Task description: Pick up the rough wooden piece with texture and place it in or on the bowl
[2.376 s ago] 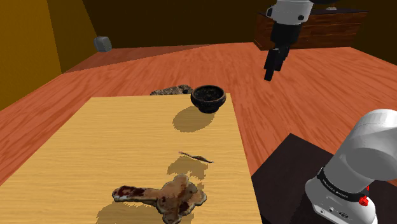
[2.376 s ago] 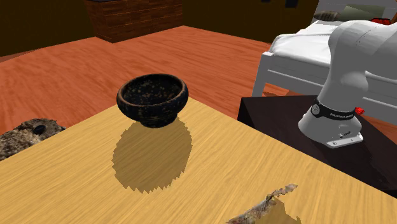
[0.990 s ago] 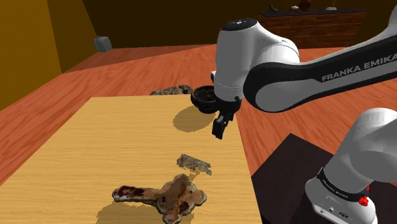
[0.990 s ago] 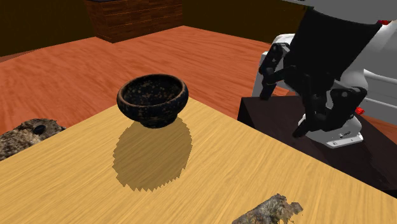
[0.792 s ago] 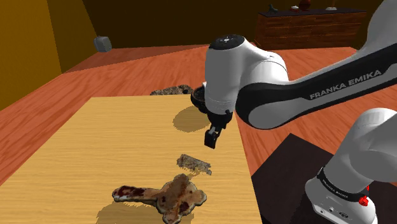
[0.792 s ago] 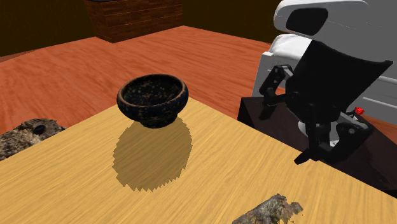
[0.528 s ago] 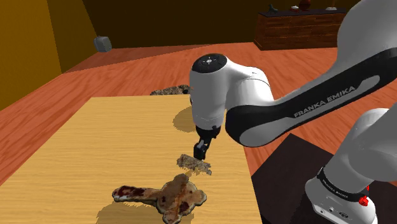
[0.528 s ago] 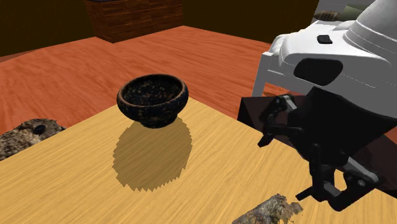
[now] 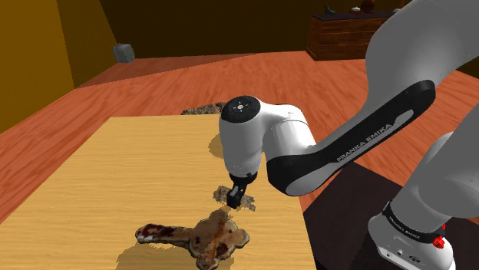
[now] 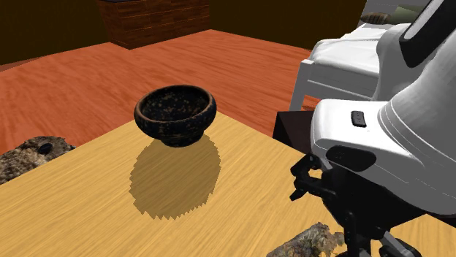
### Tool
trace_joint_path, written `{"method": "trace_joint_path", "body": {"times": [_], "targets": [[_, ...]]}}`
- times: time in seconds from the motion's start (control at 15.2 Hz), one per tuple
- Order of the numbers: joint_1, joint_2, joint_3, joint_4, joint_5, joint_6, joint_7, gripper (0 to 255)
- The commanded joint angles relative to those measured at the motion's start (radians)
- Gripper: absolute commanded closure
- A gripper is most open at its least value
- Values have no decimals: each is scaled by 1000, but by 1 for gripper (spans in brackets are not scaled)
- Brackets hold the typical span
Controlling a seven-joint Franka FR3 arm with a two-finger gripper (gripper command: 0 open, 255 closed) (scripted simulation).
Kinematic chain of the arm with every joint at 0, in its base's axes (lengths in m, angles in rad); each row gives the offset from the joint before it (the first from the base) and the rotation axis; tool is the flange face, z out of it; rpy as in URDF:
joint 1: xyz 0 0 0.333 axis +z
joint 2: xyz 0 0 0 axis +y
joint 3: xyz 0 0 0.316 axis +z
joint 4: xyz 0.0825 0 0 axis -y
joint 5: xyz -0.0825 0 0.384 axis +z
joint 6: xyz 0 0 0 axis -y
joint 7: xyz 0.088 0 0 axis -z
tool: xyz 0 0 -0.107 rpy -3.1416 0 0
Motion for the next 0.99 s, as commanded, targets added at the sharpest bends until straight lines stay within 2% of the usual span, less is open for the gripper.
{"method": "trace_joint_path", "body": {"times": [0.0, 0.53, 0.59, 0.92], "targets": [[-6, 20, 0, -11, -25, 25, 16, 0], [-7, 28, 0, -13, -34, 32, 22, 0], [-7, 28, 0, -13, -34, 32, 22, 255], [-10, 23, -4, -17, -30, 34, 13, 255]]}}
